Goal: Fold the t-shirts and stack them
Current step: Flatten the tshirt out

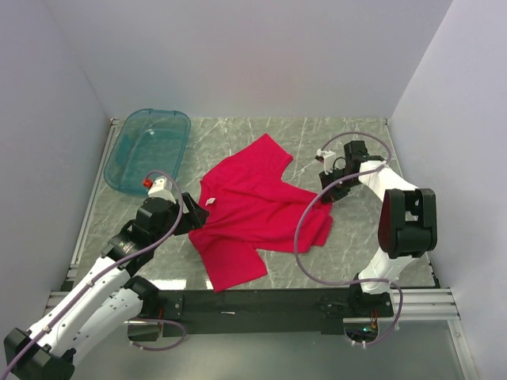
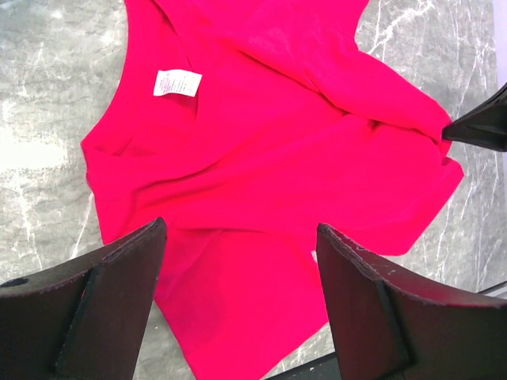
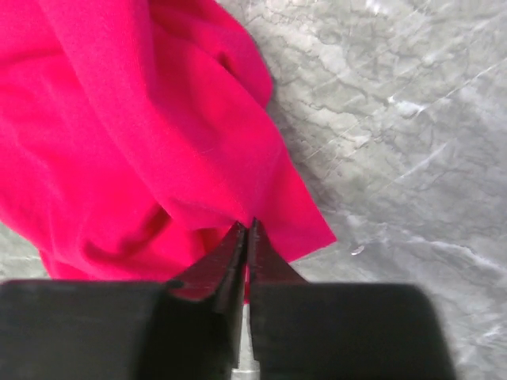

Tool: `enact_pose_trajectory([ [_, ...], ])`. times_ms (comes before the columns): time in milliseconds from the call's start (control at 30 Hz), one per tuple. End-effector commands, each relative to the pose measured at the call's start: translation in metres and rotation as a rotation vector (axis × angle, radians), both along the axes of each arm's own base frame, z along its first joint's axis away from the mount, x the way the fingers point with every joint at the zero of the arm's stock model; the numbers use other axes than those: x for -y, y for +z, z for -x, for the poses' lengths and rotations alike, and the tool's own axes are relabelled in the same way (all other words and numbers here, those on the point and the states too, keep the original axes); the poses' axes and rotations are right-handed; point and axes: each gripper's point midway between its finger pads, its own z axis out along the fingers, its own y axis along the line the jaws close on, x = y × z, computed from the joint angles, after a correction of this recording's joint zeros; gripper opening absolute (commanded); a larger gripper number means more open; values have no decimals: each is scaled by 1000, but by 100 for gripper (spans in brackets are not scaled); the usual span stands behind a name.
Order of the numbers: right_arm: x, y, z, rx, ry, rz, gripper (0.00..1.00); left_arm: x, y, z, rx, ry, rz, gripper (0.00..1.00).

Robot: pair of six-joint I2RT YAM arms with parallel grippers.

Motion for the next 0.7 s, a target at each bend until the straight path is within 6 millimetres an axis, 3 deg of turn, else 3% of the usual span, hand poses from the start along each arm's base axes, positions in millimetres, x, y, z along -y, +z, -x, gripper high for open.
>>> enact_pose_trajectory([
  [0, -4, 21, -14, 54, 26, -13, 0, 5, 9, -3, 39, -12, 37, 82],
  [33, 4, 23, -22, 77, 5, 36, 0, 6, 9, -3, 38, -14, 37, 82],
  [100, 20, 49, -58, 198, -74, 113, 0, 7, 10, -3, 38, -18, 39, 82],
  [133, 38, 60, -74, 249, -140, 202, 0, 7, 9, -4, 36, -19, 39, 82],
  [167, 46, 93, -107, 372, -208, 227, 0, 7, 9, -4, 36, -19, 39, 82],
  [200, 53, 108, -123, 420, -296, 233, 0, 7, 10, -4, 38, -18, 38, 82],
  [233, 72, 144, -151, 549, -410, 293, 0, 7, 9, -4, 35, -18, 38, 82],
  [300, 102, 183, -179, 679, -650, 364, 0, 6, 11, -3, 36, -12, 40, 82],
  [333, 102, 173, -182, 657, -659, 361, 0, 6, 11, -3, 36, -12, 40, 82],
  [367, 116, 192, -189, 691, -737, 412, 4, 5, 12, -3, 39, -8, 44, 82],
  [400, 116, 173, -196, 641, -741, 430, 27, 4, 13, -2, 41, -5, 43, 82],
  [467, 115, 161, -194, 570, -708, 450, 45, 3, 14, -1, 49, -3, 49, 82],
  [533, 113, 147, -185, 532, -670, 453, 50, 4, 12, 0, 45, -10, 49, 82],
  [567, 110, 123, -173, 496, -638, 457, 54, 5, 11, 0, 43, -13, 49, 82],
  [600, 103, 131, -164, 522, -580, 427, 57, 6, 12, -1, 48, -16, 52, 82],
  [633, 99, 105, -145, 473, -530, 429, 59, 8, 8, -1, 38, -27, 49, 82],
  [667, 94, 104, -138, 482, -492, 411, 62, 9, 8, -2, 37, -31, 47, 82],
])
